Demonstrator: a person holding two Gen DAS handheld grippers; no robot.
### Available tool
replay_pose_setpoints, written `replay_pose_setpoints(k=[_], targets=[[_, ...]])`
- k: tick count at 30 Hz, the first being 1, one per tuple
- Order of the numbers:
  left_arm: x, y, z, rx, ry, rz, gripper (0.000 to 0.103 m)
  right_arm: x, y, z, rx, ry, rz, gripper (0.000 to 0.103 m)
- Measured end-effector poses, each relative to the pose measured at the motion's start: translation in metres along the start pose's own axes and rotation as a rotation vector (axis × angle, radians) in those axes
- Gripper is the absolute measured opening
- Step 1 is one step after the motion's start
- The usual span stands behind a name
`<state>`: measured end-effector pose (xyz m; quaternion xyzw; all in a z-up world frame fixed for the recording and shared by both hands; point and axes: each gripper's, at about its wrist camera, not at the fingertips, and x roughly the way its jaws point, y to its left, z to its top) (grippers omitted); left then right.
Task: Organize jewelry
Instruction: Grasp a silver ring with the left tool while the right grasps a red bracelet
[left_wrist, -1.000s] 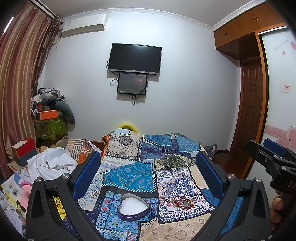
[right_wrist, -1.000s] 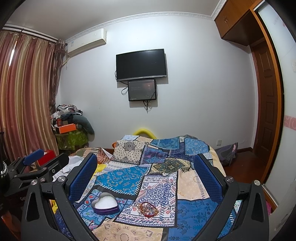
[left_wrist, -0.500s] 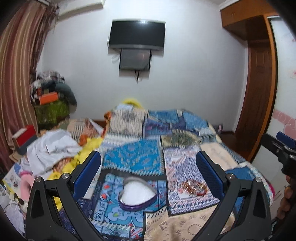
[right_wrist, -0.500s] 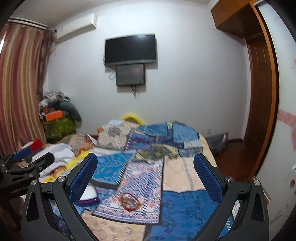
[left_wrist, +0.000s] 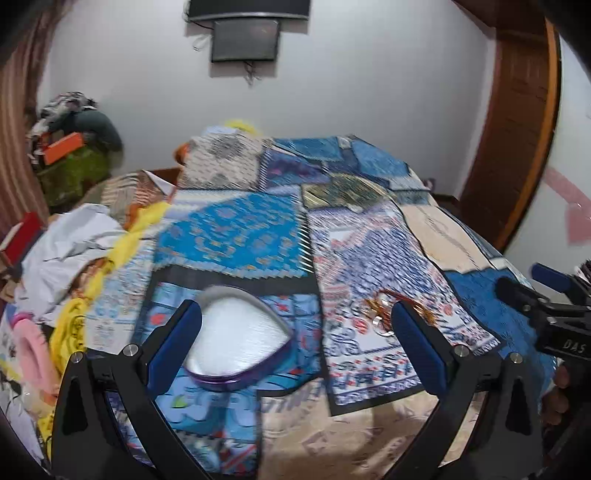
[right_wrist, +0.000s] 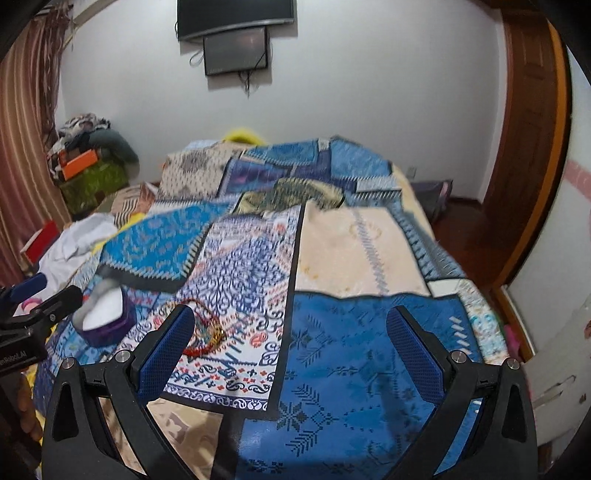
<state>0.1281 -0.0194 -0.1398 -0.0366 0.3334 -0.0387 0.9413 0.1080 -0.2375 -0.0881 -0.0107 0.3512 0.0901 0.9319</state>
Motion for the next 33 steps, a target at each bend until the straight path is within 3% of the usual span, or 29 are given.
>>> replay_pose_setpoints(k=[5,7,11,13,16,19,25,33], targets=[[0.019,-0.02,-0.003,0.046,0.053,-0.073,0.098,0.014,0.004,-0.003,-0.016,0.032,0.078,0.097],[0.025,-0.027,-0.005,0.064,0.076,-0.098,0.087,0.021,0.006,-0.004,-0.025,0.054,0.107,0.086],[0.037,-0.037,-0.009,0.085,0.131,-0.162,0.076,0.033,0.008,-0.006,-0.023,0.1,0.167,0.066],[0.041,-0.039,-0.01,0.082,0.153,-0.194,0.064,0.038,0.008,-0.005,-0.005,0.12,0.207,0.055],[0.048,-0.04,-0.013,0.087,0.187,-0.212,0.046,0.044,0.013,-0.005,-0.004,0.136,0.248,0.045],[0.054,-0.04,-0.016,0.088,0.214,-0.231,0.036,0.049,0.019,-0.006,-0.028,0.152,0.267,0.034],[0.054,-0.043,-0.02,0.105,0.221,-0.252,0.035,0.065,0.025,-0.014,-0.057,0.218,0.274,0.016],[0.061,-0.042,-0.021,0.066,0.233,-0.307,0.034,0.066,0.028,-0.016,-0.086,0.209,0.253,0.008]])
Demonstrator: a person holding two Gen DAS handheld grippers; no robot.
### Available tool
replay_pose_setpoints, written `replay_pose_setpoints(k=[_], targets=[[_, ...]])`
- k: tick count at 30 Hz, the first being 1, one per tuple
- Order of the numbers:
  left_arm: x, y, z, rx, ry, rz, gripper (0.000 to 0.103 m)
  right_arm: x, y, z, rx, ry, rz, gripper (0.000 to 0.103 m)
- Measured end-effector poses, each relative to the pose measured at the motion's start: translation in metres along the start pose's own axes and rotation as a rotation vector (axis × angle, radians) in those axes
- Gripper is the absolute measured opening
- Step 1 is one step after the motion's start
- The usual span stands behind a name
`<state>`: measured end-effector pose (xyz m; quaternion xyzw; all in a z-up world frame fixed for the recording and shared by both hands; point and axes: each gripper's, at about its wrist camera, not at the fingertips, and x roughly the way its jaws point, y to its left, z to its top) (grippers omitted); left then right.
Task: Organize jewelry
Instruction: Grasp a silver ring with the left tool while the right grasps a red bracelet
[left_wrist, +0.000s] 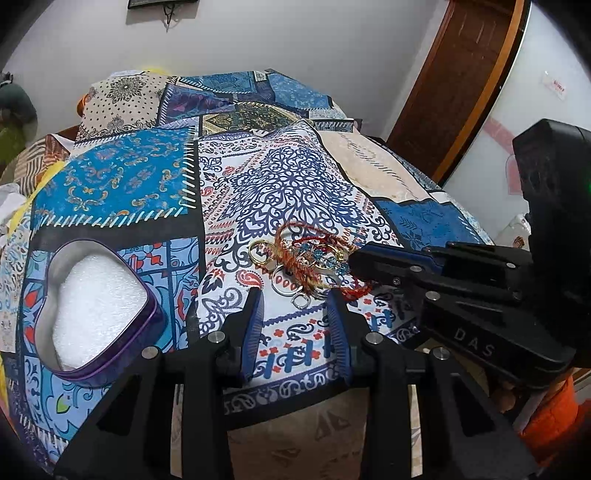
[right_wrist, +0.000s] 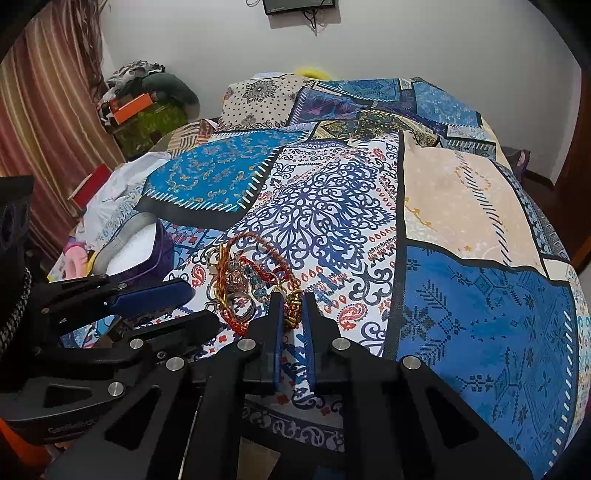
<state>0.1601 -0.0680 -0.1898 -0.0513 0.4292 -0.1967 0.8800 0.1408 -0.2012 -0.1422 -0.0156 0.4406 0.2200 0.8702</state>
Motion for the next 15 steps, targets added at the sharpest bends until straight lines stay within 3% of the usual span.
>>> replay_pose_setpoints(k=[10,15], targets=[[0.004,-0.003,0.0,0.011,0.009,-0.002,0.01,-0.028,-0.01,0.009,0.058,-0.095,-0.029,0.006],[0.003,-0.008,0.001,0.023,0.008,0.022,0.009,-0.043,-0.014,0.013,0.074,-0.13,-0.048,0.006]])
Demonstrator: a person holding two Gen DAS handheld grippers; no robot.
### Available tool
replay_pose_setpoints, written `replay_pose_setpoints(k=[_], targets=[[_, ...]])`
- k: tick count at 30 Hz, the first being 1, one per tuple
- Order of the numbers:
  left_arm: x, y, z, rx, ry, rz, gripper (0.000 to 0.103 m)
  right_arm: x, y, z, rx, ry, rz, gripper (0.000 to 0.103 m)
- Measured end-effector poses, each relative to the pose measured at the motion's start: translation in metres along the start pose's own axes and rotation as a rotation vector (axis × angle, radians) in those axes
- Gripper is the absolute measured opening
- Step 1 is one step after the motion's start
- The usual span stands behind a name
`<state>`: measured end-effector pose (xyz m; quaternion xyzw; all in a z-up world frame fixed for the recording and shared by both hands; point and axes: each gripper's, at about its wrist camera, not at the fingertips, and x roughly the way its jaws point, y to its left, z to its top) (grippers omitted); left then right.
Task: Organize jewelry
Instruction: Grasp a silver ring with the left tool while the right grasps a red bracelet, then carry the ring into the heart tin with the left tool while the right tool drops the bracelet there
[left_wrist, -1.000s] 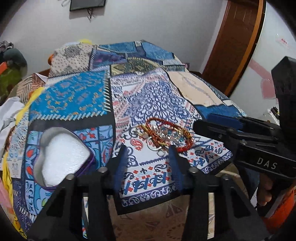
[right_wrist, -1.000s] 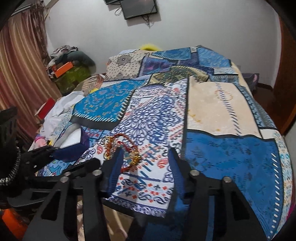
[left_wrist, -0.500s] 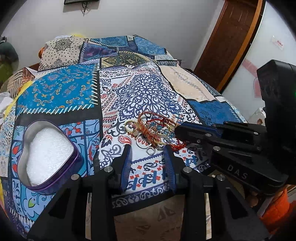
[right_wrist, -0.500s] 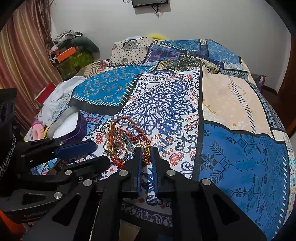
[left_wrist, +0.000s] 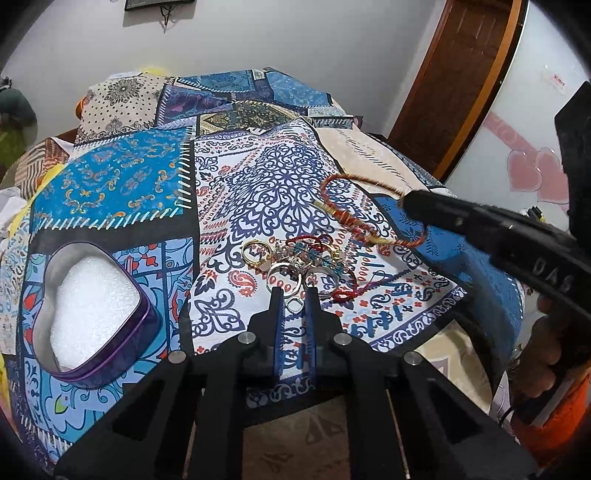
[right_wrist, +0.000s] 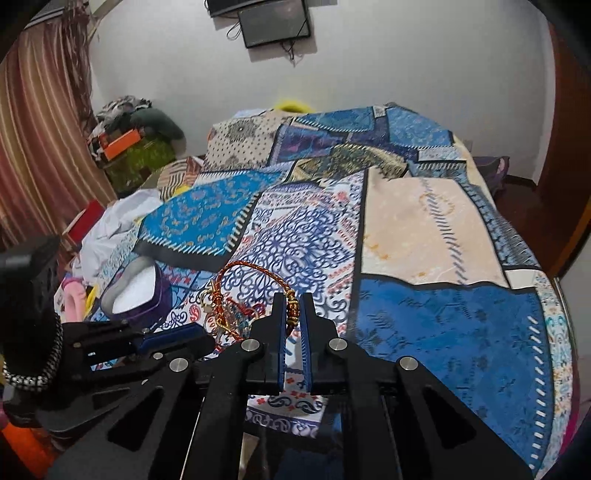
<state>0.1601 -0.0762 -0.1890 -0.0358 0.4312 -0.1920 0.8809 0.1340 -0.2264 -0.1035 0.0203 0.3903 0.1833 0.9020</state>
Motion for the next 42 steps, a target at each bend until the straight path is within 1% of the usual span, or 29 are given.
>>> replay_pose_setpoints(k=[4,8,16,26,34,39,42], targets=[[-0.008,-0.001,0.0,-0.001,-0.009,0.01,0.009,-0.009,0.0,0.002,0.007,-0.021,-0.003,0.006],[-0.023,0.0,0.0,0.0,-0.042,0.034,0.009,-0.017,0.005,0.005,0.006,-0.045,-0.001,0.006],[-0.069,0.006,0.005,0.002,-0.149,0.085,0.009,-0.034,0.025,0.013,-0.017,-0.099,0.015,0.006],[-0.124,0.03,0.009,-0.023,-0.278,0.153,0.009,-0.044,0.068,0.027,-0.07,-0.169,0.063,0.006],[-0.159,0.062,0.006,-0.059,-0.358,0.233,0.009,-0.034,0.107,0.036,-0.131,-0.177,0.117,0.006],[-0.17,0.083,0.003,-0.085,-0.379,0.268,0.009,-0.024,0.123,0.038,-0.162,-0.162,0.142,0.006],[-0.171,0.094,0.001,-0.1,-0.379,0.279,0.009,-0.009,0.132,0.038,-0.174,-0.131,0.162,0.006]])
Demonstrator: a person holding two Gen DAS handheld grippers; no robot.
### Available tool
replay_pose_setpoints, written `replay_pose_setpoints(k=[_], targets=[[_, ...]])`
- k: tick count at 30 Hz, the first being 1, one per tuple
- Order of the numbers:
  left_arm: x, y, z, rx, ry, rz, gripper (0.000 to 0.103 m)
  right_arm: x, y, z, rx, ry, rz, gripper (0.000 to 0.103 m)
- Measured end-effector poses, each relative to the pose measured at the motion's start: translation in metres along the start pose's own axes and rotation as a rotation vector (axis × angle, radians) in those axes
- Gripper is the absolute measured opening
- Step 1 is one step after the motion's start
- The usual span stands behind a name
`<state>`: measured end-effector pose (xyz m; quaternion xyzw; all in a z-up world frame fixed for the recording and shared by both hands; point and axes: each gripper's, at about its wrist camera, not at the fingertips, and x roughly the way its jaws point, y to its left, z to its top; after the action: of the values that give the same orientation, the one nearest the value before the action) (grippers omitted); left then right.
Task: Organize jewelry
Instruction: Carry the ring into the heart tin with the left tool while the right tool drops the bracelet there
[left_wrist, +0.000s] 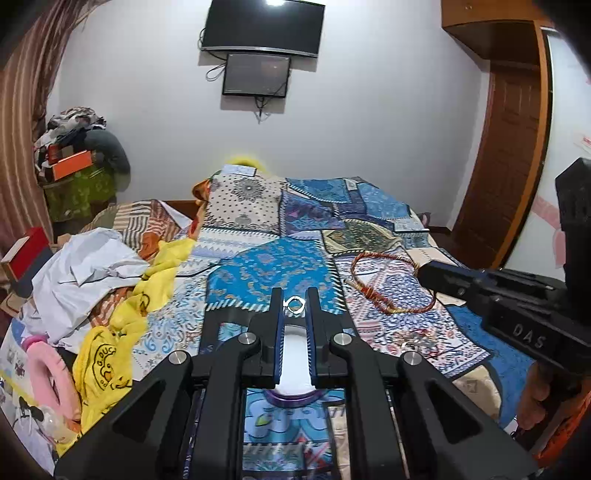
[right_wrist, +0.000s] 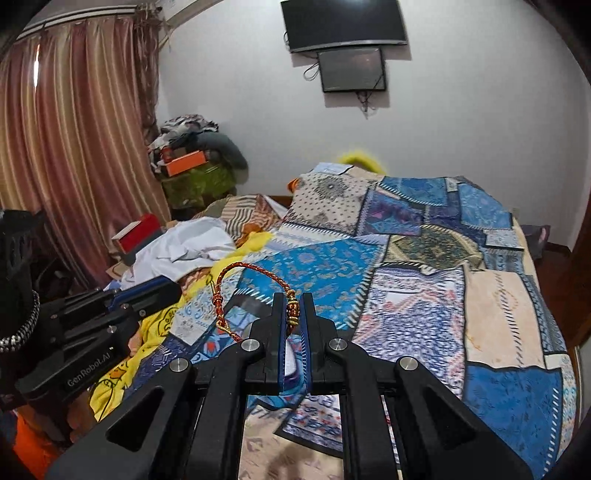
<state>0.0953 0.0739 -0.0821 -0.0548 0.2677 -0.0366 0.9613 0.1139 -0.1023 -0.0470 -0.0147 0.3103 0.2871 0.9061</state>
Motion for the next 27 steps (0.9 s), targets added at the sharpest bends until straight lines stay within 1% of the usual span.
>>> replay_pose_setpoints(k=[3,7,12,16,19,23,27], targets=[[0.006,0.008,-0.003,-0.011,0.013,0.003,0.009,0.015,0.007,-0.003,-0.008,0.036,0.011,0.006],[0.017,0.013,-0.009,-0.019,0.037,-0.001,0.009,0.047,0.014,-0.011,-0.034,0.114,0.012,0.006],[0.039,0.019,-0.021,-0.042,0.095,-0.03,0.009,0.079,0.019,-0.026,-0.049,0.219,0.04,0.006],[0.058,0.021,-0.03,-0.052,0.147,-0.053,0.009,0.093,0.018,-0.033,-0.048,0.274,0.042,0.006],[0.074,0.021,-0.039,-0.062,0.193,-0.078,0.009,0.099,0.016,-0.036,-0.044,0.3,0.038,0.006],[0.089,0.02,-0.047,-0.067,0.235,-0.09,0.009,0.103,0.015,-0.039,-0.038,0.325,0.038,0.007],[0.097,0.019,-0.051,-0.067,0.255,-0.098,0.009,0.107,0.015,-0.038,-0.045,0.335,0.036,0.007]])
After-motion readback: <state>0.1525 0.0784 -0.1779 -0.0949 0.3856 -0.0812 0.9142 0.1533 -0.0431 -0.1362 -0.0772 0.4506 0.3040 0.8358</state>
